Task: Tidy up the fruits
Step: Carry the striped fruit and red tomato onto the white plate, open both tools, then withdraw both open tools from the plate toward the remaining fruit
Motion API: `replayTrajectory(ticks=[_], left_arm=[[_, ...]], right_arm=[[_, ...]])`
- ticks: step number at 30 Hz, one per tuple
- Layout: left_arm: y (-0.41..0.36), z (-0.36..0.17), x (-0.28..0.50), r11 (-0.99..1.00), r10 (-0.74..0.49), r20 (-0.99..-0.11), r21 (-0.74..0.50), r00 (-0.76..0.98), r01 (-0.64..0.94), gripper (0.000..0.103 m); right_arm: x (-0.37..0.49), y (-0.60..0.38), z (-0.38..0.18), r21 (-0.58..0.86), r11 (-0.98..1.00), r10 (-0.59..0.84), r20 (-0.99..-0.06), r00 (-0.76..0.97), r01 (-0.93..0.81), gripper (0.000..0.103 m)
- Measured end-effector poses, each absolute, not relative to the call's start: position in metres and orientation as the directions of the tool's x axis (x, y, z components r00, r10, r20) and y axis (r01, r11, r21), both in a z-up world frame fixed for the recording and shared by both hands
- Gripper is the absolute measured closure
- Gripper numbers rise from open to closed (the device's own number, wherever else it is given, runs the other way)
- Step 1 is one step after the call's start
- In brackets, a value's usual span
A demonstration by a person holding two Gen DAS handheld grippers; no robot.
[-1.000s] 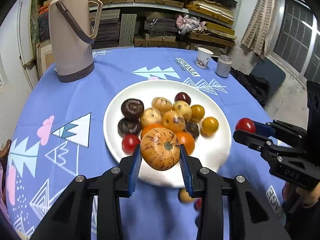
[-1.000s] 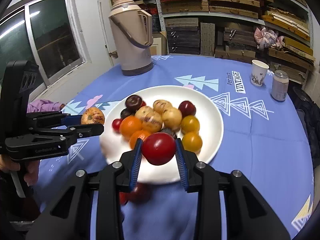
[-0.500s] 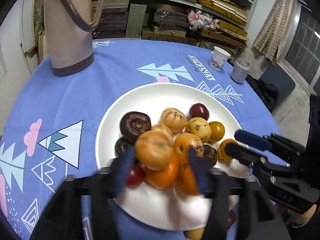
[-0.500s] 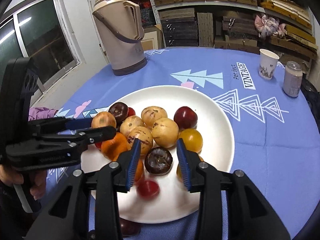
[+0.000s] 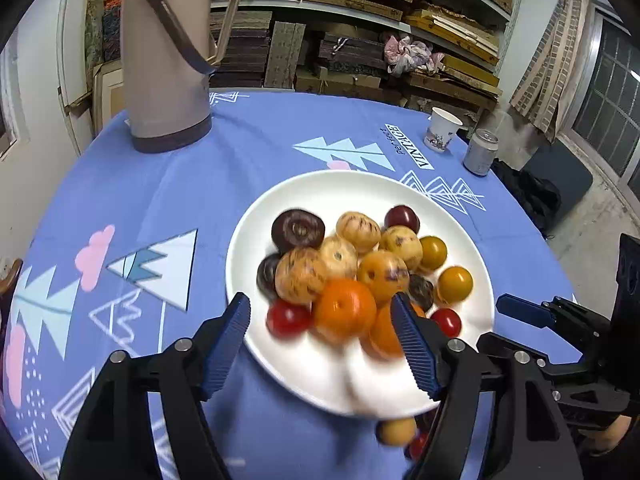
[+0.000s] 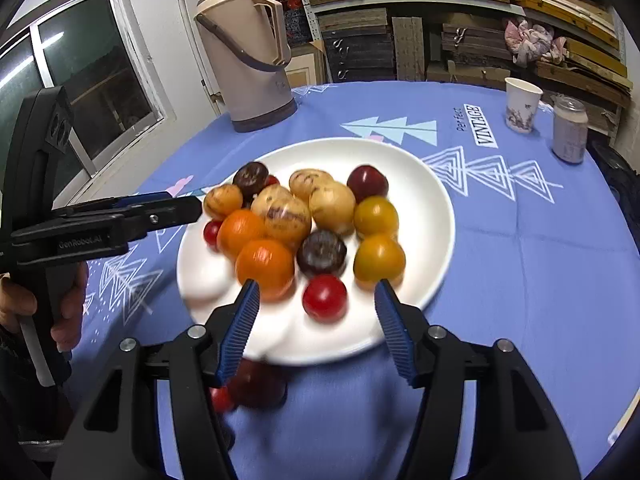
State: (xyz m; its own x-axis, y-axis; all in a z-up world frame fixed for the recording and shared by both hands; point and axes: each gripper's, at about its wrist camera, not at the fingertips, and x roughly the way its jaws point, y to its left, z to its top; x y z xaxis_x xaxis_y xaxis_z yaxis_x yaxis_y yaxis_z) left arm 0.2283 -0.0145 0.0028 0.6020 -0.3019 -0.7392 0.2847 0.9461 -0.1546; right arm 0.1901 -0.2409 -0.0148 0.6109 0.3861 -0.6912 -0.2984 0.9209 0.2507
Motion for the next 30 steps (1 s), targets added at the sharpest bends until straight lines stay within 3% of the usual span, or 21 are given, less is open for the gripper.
replayTrajectory(ticks=[2, 6, 10, 19, 28, 30], left_arm=[[-0.012, 0.003, 0.217, 0.944, -0.306, -0.738, -0.156, 0.602, 0.289, 0.026], [-0.01, 0.0, 0.195, 0.949, -0.283, -0.742, -0.123, 0.608, 0.291, 0.019], [-0.009, -0.009, 0.172, 0.948, -0.267, -0.754, -0.094, 0.6, 0.303, 0.013], [0.004, -0.046, 0.139, 0.937, -0.3, -0.816, -0.157, 0.495, 0.311, 0.012], [0.008, -0.05, 0.133, 0.94, -0.286, -0.823, -0.142, 0.49, 0.311, 0.012], [0.006, -0.051, 0.132, 0.938, -0.289, -0.825, -0.142, 0.485, 0.317, 0.012]], right_arm=[[0.179, -0.242, -0.016, 0.245, 0.924, 0.378, -0.69, 0.617, -0.293, 0.033], [0.162, -0.24, -0.023, 0.248, 0.923, 0.38, -0.705, 0.599, -0.295, 0.033], [0.146, -0.236, -0.032, 0.233, 0.927, 0.368, -0.722, 0.586, -0.295, 0.025], [0.138, -0.219, -0.044, 0.225, 0.924, 0.368, -0.742, 0.56, -0.31, 0.025], [0.157, -0.205, -0.057, 0.217, 0.944, 0.322, -0.771, 0.55, -0.248, 0.025], [0.16, -0.201, -0.057, 0.209, 0.946, 0.316, -0.773, 0.551, -0.249, 0.03]])
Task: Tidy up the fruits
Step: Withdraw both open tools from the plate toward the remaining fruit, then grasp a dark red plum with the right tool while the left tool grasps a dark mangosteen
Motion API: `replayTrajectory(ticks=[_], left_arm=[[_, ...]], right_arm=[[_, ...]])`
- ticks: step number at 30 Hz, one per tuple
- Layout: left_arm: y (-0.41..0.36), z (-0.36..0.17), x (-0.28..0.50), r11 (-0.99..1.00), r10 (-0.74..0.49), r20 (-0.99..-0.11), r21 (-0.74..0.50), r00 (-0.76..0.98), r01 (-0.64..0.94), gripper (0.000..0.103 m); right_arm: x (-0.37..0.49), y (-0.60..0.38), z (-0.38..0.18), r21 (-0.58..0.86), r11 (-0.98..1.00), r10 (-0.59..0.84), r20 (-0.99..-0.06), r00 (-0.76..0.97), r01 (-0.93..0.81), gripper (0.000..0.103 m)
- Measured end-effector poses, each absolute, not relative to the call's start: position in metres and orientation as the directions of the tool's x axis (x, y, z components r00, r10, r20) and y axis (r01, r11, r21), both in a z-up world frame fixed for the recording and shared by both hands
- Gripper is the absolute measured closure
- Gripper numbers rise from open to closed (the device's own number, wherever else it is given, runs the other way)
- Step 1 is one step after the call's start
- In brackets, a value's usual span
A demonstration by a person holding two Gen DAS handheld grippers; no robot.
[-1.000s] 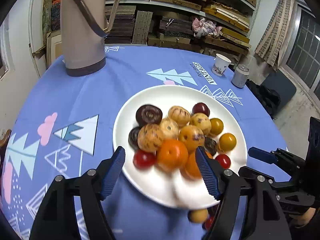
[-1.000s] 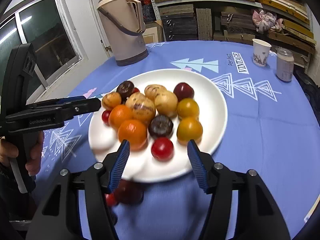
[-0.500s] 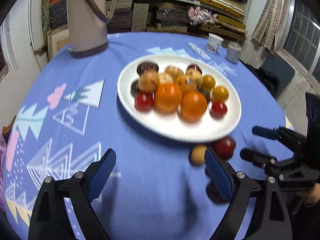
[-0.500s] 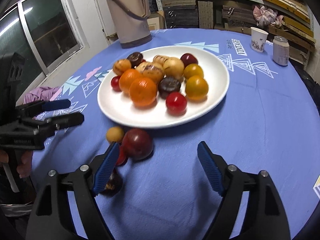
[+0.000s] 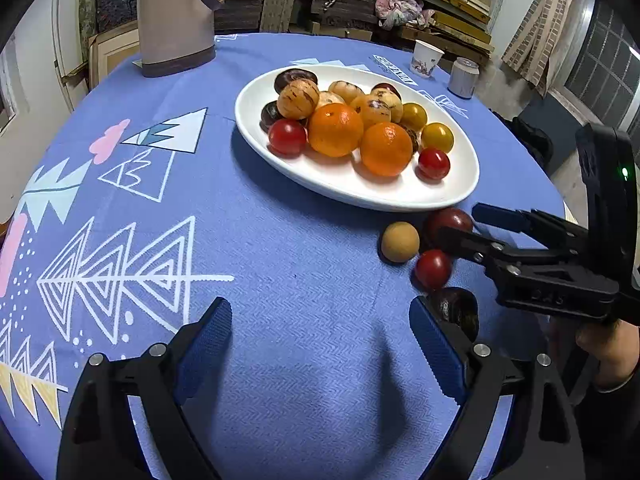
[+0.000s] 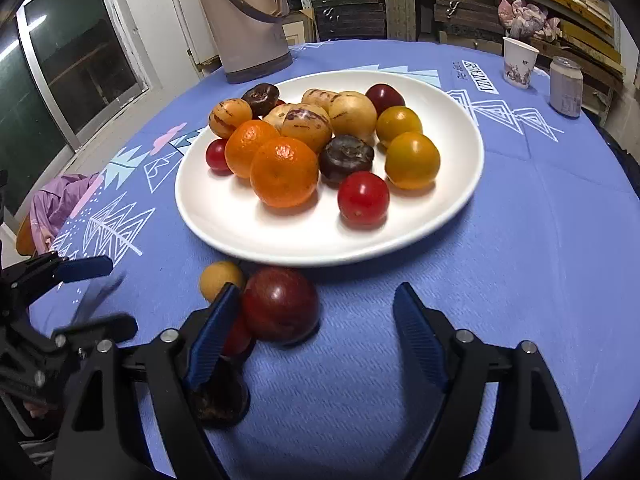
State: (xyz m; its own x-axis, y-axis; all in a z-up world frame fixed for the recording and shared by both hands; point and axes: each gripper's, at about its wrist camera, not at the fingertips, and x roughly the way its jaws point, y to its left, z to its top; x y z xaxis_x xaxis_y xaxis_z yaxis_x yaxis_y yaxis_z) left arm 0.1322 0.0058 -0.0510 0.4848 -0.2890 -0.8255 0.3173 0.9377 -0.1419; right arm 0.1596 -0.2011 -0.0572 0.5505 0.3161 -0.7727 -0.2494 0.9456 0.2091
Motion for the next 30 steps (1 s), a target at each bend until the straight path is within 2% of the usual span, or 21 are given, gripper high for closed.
replayTrajectory(ticks=[2, 5, 14, 20, 24, 25, 28, 30], left_arm=[[0.002, -0.053, 0.131, 0.935, -0.289, -0.829, -0.137, 0.479, 0.327, 0.012], [-0.003, -0.055, 0.129, 0.931, -0.289, -0.834, -0.131, 0.47, 0.341, 0.012], [-0.02, -0.056, 0.118, 0.903, -0.322, -0.839, -0.133, 0.439, 0.409, 0.012], [-0.046, -0.055, 0.106, 0.857, -0.376, -0.832, -0.144, 0.409, 0.495, 0.012], [-0.062, -0.063, 0.106, 0.848, -0.369, -0.837, -0.127, 0.403, 0.514, 0.013], [-0.065, -0.066, 0.109, 0.85, -0.366, -0.84, -0.128, 0.4, 0.51, 0.015], [-0.072, -0.072, 0.115, 0.859, -0.354, -0.844, -0.124, 0.402, 0.496, 0.03], [-0.075, -0.072, 0.115, 0.859, -0.34, -0.843, -0.099, 0.416, 0.502, 0.032]], right_arm=[[0.162, -0.196, -0.058, 0.224, 0.935, 0.342, -0.771, 0.537, -0.274, 0.051], [0.163, -0.186, -0.057, 0.219, 0.926, 0.358, -0.772, 0.525, -0.309, 0.063], [0.153, -0.219, -0.049, 0.316, 0.908, 0.418, -0.736, 0.532, -0.276, 0.065], [0.138, -0.239, -0.043, 0.299, 0.918, 0.395, -0.734, 0.553, -0.259, 0.064], [0.132, -0.245, -0.046, 0.304, 0.918, 0.396, -0.734, 0.552, -0.255, 0.064], [0.131, -0.246, -0.047, 0.305, 0.917, 0.398, -0.734, 0.551, -0.255, 0.064], [0.128, -0.246, -0.049, 0.304, 0.917, 0.398, -0.736, 0.548, -0.258, 0.064], [0.127, -0.248, -0.05, 0.307, 0.916, 0.4, -0.734, 0.548, -0.258, 0.064]])
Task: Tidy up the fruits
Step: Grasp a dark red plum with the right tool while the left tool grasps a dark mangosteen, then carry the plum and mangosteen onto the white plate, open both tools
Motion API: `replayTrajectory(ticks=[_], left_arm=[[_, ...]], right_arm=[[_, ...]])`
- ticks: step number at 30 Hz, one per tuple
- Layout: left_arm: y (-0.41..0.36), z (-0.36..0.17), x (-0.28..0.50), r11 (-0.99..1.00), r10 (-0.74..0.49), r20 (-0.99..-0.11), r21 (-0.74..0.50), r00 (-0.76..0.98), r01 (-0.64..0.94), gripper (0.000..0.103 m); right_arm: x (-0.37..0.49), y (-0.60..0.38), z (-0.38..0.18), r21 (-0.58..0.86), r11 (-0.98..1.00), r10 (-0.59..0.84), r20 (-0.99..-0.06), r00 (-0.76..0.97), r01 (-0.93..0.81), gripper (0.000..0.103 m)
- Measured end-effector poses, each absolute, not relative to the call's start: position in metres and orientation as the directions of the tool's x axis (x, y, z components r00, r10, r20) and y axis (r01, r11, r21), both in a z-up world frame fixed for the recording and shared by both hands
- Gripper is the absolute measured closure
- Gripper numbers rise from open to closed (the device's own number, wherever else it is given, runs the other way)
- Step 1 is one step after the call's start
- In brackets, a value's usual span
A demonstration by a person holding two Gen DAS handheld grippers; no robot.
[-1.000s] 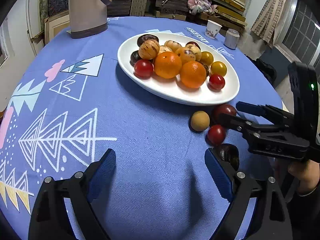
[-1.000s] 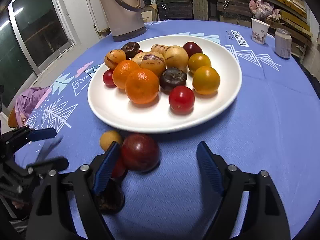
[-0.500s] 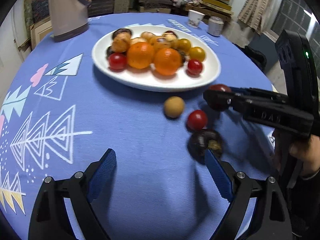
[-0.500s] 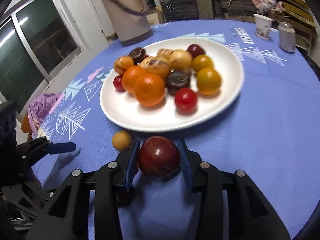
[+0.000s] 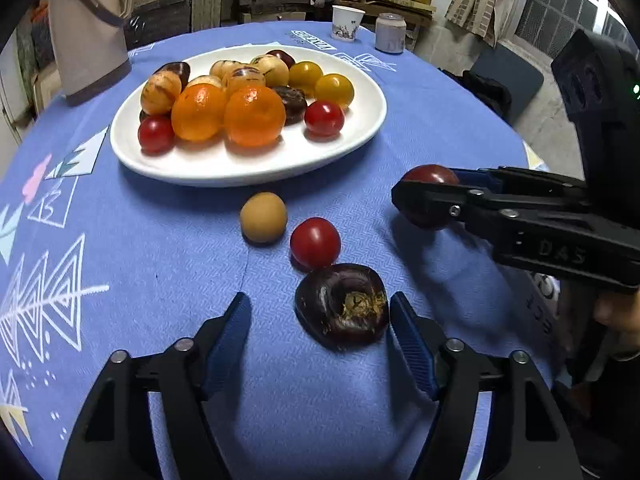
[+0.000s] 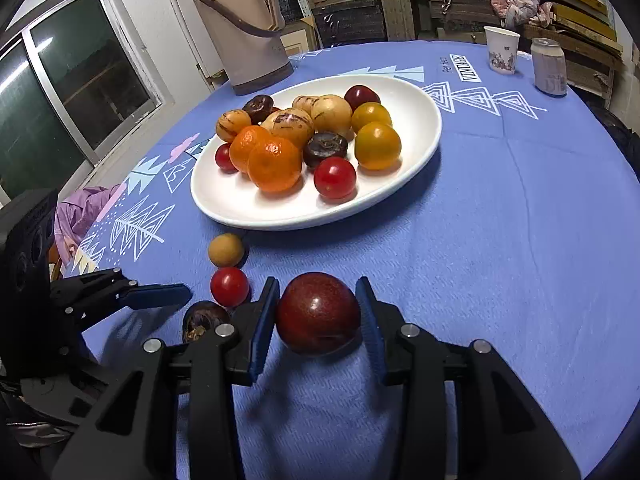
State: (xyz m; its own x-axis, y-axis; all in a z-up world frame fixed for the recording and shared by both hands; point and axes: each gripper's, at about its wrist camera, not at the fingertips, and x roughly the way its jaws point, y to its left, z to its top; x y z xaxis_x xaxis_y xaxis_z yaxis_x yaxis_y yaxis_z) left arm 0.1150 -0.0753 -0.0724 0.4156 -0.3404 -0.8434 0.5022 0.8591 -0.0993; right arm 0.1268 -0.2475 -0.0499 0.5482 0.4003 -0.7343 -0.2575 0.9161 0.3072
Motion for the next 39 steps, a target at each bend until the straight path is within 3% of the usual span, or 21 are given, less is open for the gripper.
replayTrajectory(ticks=[3, 4, 5, 18, 22, 24, 25, 39], left_arm=[[-0.076, -0.072, 0.112, 0.851, -0.351, -0.837, -0.099, 0.419, 0.516, 0.042], [-0.077, -0.072, 0.111, 0.845, -0.363, -0.835, -0.107, 0.415, 0.524, 0.055], [-0.078, -0.071, 0.111, 0.842, -0.365, -0.834, -0.107, 0.414, 0.528, 0.055], [-0.073, -0.073, 0.104, 0.847, -0.369, -0.826, -0.111, 0.425, 0.52, 0.055], [-0.075, -0.074, 0.099, 0.847, -0.354, -0.824, -0.082, 0.442, 0.526, 0.055], [-0.074, -0.074, 0.099, 0.847, -0.357, -0.823, -0.087, 0.441, 0.524, 0.055], [-0.073, -0.074, 0.099, 0.848, -0.36, -0.823, -0.092, 0.439, 0.522, 0.055], [-0.045, -0.052, 0.105, 0.873, -0.378, -0.803, -0.144, 0.46, 0.466, 0.055]], right_arm=[[0.125, -0.249, -0.051, 0.301, 0.919, 0.393, -0.737, 0.55, -0.254, 0.064], [0.124, -0.249, -0.051, 0.297, 0.92, 0.39, -0.74, 0.548, -0.254, 0.064], [0.124, -0.249, -0.052, 0.293, 0.922, 0.387, -0.743, 0.547, -0.255, 0.064], [0.11, -0.232, -0.064, 0.21, 0.937, 0.332, -0.782, 0.527, -0.278, 0.062], [0.106, -0.227, -0.063, 0.189, 0.938, 0.322, -0.786, 0.528, -0.29, 0.057], [0.105, -0.227, -0.062, 0.188, 0.938, 0.322, -0.782, 0.534, -0.29, 0.059], [0.104, -0.227, -0.061, 0.18, 0.941, 0.313, -0.781, 0.541, -0.285, 0.065], [0.102, -0.237, -0.041, 0.227, 0.931, 0.356, -0.741, 0.569, -0.287, 0.065]])
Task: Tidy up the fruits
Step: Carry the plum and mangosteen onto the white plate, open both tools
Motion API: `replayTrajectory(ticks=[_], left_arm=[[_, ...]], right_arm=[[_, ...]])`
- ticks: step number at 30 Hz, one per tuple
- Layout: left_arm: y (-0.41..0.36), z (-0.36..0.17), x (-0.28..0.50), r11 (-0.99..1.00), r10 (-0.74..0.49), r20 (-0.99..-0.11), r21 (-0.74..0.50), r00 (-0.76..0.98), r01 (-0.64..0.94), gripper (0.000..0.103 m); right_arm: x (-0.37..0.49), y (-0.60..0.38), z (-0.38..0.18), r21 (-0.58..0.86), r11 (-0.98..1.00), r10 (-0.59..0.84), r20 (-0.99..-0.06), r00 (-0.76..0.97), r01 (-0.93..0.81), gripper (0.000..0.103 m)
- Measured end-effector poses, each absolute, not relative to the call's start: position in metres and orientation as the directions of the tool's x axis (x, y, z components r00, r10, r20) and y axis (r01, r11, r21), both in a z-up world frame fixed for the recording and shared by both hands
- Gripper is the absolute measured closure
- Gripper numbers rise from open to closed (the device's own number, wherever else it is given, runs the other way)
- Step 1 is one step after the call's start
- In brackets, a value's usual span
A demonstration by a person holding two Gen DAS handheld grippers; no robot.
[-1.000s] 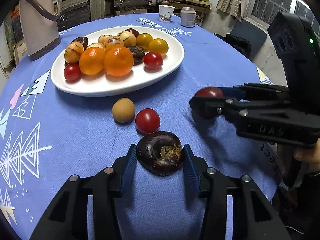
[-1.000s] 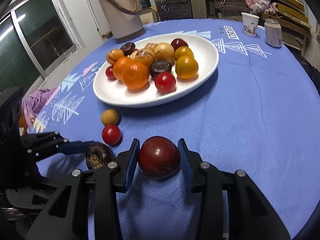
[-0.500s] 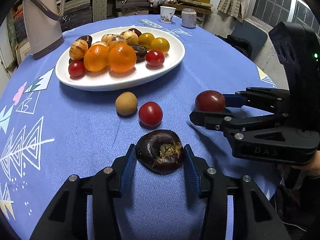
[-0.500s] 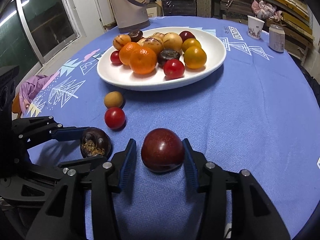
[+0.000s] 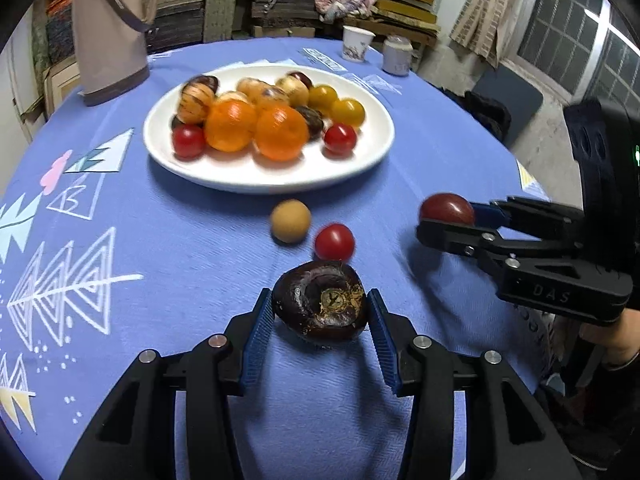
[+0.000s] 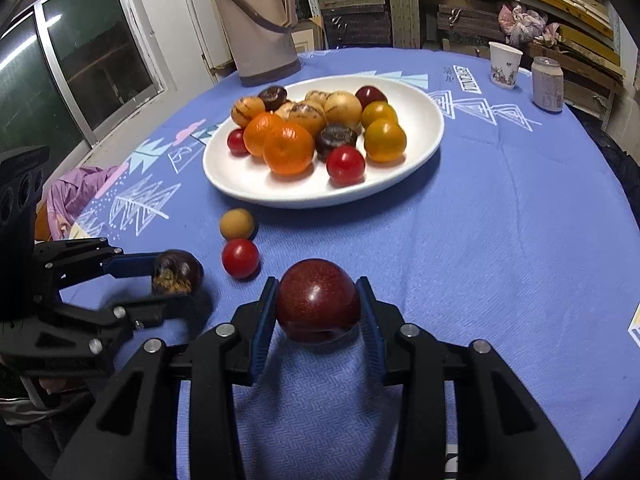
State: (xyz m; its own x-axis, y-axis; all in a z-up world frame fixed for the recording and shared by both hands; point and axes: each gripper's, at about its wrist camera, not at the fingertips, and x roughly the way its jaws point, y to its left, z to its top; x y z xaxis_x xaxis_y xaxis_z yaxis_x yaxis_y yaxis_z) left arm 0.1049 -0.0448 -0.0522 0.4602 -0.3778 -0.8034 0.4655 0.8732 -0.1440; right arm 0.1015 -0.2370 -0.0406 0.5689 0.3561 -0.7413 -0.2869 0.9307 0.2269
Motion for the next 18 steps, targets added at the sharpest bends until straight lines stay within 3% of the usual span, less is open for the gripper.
replayTrajectory(ticks=[18], left_arm=[[-0.034, 0.01, 0.15, 0.888, -0.362, -0.73, -0.083, 0.579, 0.452, 0.055]], right_arm=[[0.136, -0.235, 0.022, 0.178, 0.922, 0.373, -0.653, 0.659, -0.345, 0.065]])
